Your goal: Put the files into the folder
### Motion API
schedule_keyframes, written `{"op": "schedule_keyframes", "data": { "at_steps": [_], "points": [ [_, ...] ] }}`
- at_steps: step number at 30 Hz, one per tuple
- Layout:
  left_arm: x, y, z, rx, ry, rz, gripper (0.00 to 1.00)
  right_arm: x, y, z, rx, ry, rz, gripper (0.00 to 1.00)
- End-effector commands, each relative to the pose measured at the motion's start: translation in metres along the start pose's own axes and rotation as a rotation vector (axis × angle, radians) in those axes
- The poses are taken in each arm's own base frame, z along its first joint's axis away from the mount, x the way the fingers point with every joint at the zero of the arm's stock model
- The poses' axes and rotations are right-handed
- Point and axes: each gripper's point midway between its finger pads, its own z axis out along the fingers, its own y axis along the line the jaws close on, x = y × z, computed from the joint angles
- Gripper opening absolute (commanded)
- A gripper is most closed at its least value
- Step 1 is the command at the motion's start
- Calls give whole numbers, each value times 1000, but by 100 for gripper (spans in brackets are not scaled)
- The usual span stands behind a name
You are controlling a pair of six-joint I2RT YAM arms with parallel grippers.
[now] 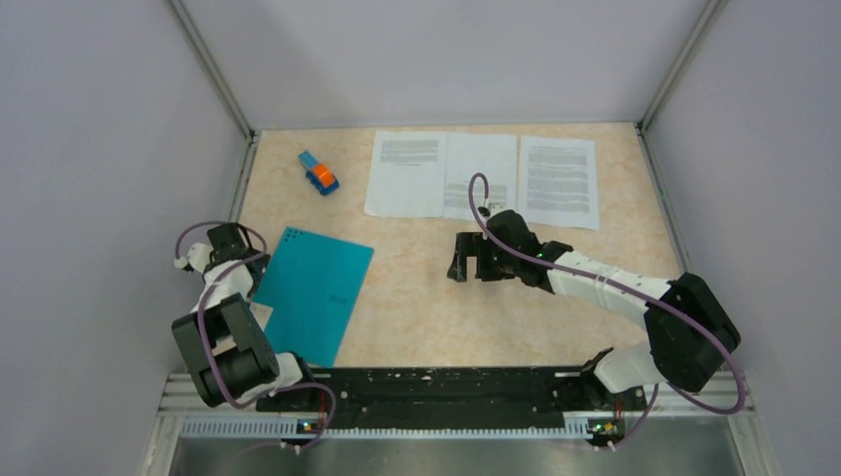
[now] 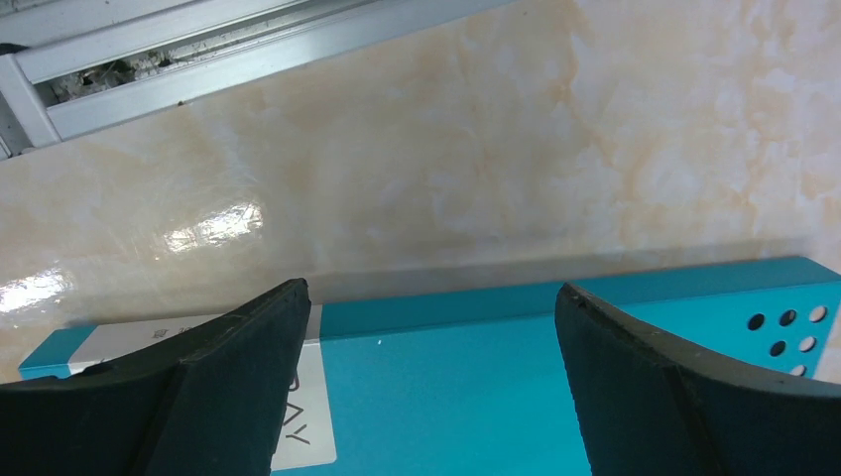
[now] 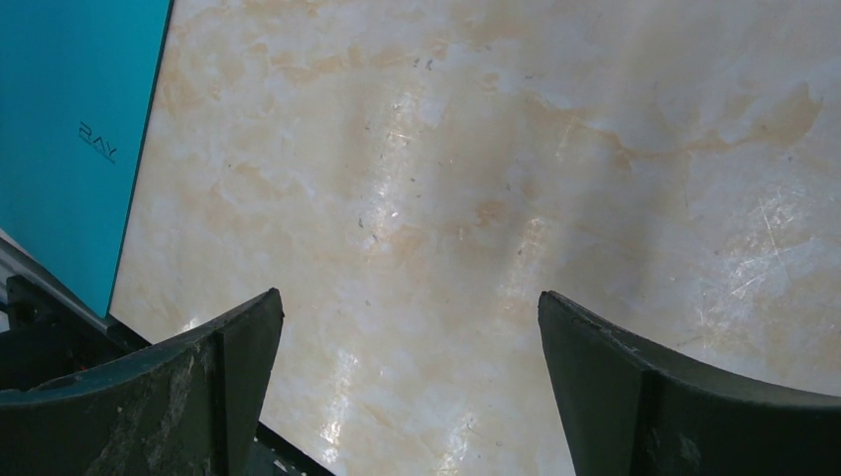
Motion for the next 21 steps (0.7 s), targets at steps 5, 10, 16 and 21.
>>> {"op": "schedule_keyframes", "data": {
  "at_steps": [5, 10, 16, 21],
  "points": [
    [16, -7, 10, 45, 71, -46, 98, -10, 9, 0, -58, -48, -27, 98],
    [36, -18, 4, 112, 169, -46, 98, -9, 7, 1, -51, -56, -17, 99],
    [61, -37, -15, 178, 212, 43, 98, -8, 4, 5, -44, -63, 5, 98],
    [88, -52, -32, 211, 245, 103, 98, -4, 4, 8, -48, -53, 29, 98]
  ]
}}
